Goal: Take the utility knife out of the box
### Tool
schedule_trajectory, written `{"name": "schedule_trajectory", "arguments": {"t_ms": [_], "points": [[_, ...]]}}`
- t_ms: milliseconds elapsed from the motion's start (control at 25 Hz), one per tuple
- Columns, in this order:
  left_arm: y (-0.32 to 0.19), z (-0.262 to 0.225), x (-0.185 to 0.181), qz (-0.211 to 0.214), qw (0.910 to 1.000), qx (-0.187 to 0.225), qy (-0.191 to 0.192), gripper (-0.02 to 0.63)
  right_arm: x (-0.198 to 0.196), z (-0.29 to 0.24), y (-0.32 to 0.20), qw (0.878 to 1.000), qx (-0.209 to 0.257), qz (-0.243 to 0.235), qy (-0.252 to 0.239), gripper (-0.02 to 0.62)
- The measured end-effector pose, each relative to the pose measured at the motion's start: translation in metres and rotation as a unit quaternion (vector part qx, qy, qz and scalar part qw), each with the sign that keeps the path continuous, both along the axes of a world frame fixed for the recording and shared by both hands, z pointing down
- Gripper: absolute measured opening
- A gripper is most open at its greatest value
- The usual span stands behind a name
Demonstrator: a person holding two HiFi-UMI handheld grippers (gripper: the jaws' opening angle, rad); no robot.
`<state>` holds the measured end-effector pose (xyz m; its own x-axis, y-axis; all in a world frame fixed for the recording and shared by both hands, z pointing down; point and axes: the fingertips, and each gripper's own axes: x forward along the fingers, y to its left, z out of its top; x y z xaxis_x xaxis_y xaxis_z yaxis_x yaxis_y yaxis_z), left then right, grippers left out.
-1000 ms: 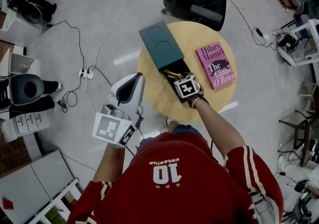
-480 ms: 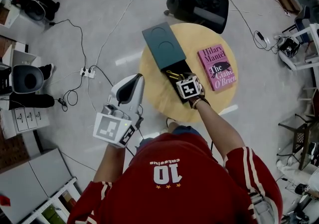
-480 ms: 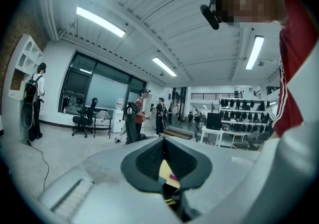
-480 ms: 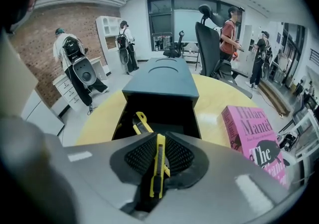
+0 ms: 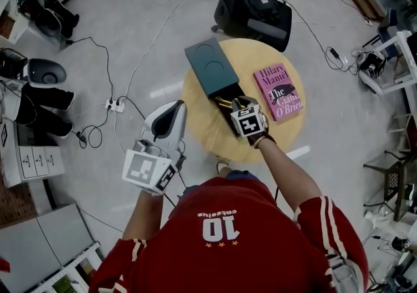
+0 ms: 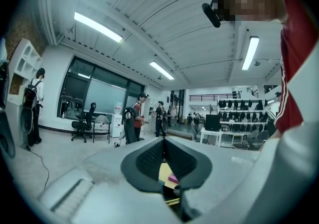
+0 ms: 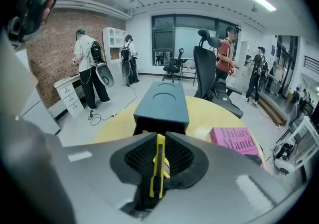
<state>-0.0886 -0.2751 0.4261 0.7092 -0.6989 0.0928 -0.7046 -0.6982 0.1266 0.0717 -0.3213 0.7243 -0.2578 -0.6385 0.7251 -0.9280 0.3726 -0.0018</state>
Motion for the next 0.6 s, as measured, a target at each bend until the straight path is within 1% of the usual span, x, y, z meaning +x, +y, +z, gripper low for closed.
{"name": "schedule_trajectory", "arguments": {"t_ms": [120,240,360,520,600], "points": [[0.006,-0.007,0.001,0.003,0.9999,0.011,0.000,0.003,0.003,-0.035,0.002,0.999,0.040,0.000,-0.008,0.038],[0.014,-0.015,0.003,0.006,0.9997,0.022,0.001,0.003,0.009,-0.079,0.011,0.997,0.076,0.010,-0.020,0.038],[0.023,-0.024,0.006,0.010,0.9994,0.033,0.002,0.003,0.015,-0.120,0.021,0.992,0.116,0.016,-0.036,0.038],[0.032,-0.036,0.007,0.014,0.9988,0.046,0.008,0.003,0.018,-0.167,0.041,0.986,0.155,0.021,-0.054,0.038],[0.037,-0.041,0.010,0.019,0.9983,0.054,0.004,0.003,0.020,-0.192,0.051,0.982,0.177,0.022,-0.062,0.038]]}}
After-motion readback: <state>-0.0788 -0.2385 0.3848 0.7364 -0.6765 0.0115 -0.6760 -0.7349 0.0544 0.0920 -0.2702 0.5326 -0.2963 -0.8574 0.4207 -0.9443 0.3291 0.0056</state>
